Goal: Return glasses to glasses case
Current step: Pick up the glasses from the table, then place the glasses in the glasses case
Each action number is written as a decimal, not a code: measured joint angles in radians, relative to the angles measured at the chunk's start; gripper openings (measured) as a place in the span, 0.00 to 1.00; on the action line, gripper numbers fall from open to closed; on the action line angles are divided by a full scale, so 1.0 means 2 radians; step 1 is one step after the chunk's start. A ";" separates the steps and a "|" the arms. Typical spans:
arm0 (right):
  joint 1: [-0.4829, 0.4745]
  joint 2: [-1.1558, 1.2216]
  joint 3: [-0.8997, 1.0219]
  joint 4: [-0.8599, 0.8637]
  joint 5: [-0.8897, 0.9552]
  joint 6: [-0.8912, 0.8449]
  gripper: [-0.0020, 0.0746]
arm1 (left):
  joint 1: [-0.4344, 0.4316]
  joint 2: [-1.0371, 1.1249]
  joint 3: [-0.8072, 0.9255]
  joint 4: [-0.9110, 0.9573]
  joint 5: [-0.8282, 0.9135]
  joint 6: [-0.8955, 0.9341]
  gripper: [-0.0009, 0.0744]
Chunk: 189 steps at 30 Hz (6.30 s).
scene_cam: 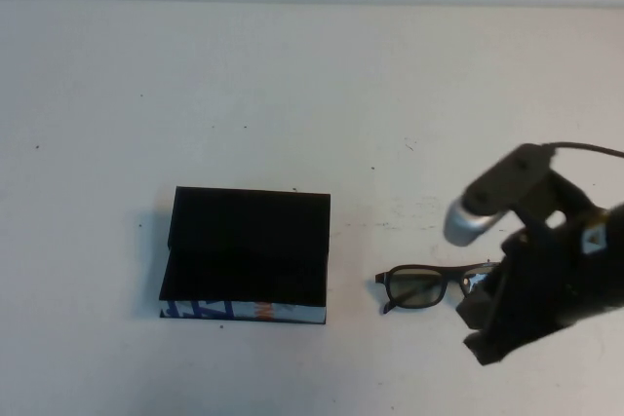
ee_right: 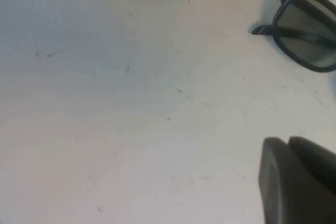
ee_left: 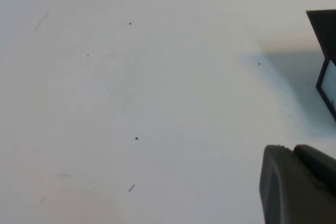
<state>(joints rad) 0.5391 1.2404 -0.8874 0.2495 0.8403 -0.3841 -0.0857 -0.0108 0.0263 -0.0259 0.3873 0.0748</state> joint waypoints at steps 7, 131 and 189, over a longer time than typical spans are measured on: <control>0.014 0.138 -0.102 -0.075 0.055 -0.112 0.03 | 0.000 0.000 0.000 0.000 0.000 0.000 0.01; 0.174 0.515 -0.571 -0.136 0.192 -0.198 0.12 | 0.000 0.000 0.000 0.000 0.000 0.000 0.01; 0.095 0.381 -0.560 -0.137 0.197 0.000 0.10 | 0.000 0.000 0.000 0.000 0.000 0.000 0.01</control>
<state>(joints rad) 0.7287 2.0030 -2.0068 -0.0250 1.2346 -0.3850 -0.0857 -0.0108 0.0263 -0.0259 0.3880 0.0748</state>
